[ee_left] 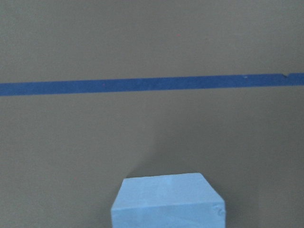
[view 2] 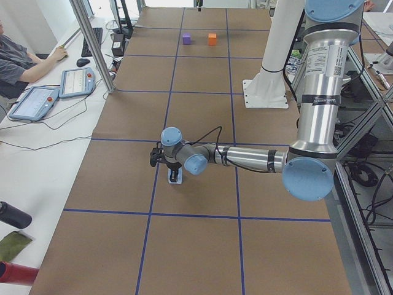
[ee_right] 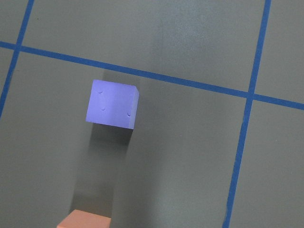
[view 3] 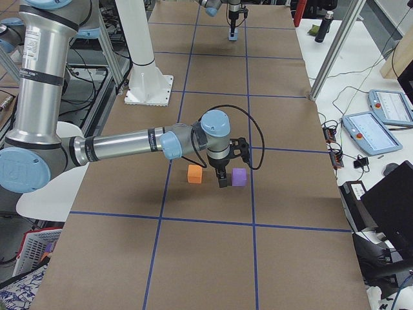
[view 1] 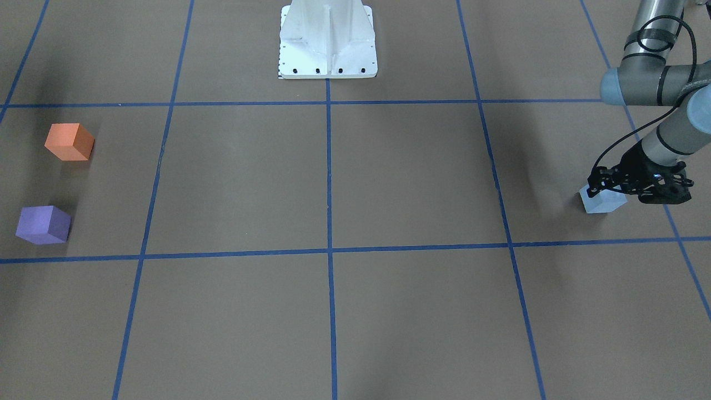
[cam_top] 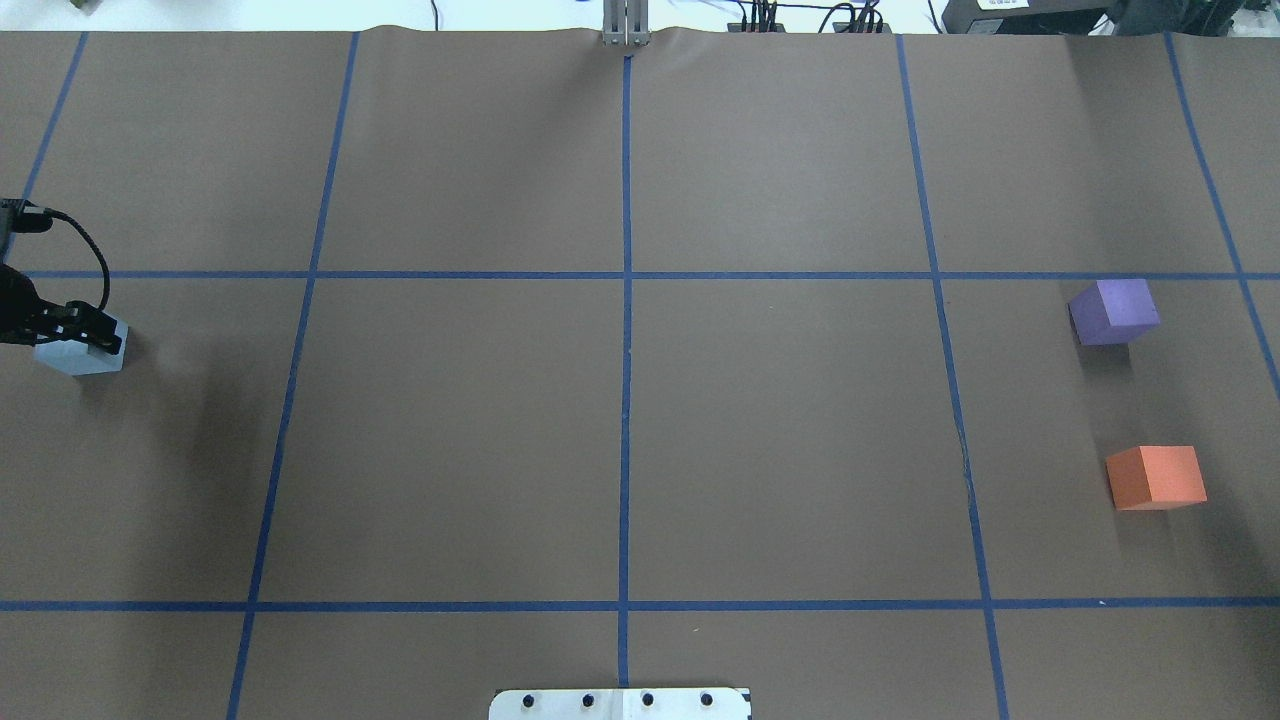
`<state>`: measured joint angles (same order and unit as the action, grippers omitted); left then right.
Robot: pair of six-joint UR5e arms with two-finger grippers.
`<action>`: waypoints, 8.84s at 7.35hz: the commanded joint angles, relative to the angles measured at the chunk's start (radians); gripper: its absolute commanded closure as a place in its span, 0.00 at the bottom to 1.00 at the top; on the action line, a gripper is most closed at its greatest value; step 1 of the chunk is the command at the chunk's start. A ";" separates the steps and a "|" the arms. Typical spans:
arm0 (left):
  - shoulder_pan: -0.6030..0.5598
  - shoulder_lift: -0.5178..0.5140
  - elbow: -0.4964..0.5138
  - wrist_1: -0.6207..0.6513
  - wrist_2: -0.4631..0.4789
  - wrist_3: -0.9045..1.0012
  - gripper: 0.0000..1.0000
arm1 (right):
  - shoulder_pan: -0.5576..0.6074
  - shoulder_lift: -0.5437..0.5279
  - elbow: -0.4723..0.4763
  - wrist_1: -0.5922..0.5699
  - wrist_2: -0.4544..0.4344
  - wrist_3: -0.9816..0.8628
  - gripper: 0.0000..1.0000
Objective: Place blue block between orange and purple blocks
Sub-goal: 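Lower the left gripper onto the light blue cube and grasp it, then carry the light blue cube with the left gripper to the table center, then release the cube and withdraw the left arm while the right arm reaches in, then lower the right gripper onto the light blue cube and grasp it, then carry the light blue cube with the right gripper toward the purple cube, then set the cube between the purple and orange cubes and release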
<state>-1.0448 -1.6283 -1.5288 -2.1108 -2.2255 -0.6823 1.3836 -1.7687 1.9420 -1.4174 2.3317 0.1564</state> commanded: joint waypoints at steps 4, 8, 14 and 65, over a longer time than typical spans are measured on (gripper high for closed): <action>0.134 -0.337 -0.206 0.437 0.057 -0.176 0.96 | 0.000 0.000 0.003 0.000 0.002 0.002 0.00; 0.487 -0.762 -0.034 0.601 0.271 -0.477 0.93 | 0.000 0.000 0.003 0.000 0.005 0.002 0.00; 0.549 -0.881 0.205 0.472 0.323 -0.505 0.01 | 0.000 0.000 0.002 0.000 0.006 0.002 0.00; -0.610 0.180 -0.163 0.384 -0.164 0.771 0.00 | -0.493 -0.011 -0.281 0.704 -0.295 0.660 0.00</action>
<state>-1.6552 -1.4492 -1.6920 -1.7273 -2.3899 0.0890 0.8662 -1.7583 1.6511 -0.7130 2.0338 0.9034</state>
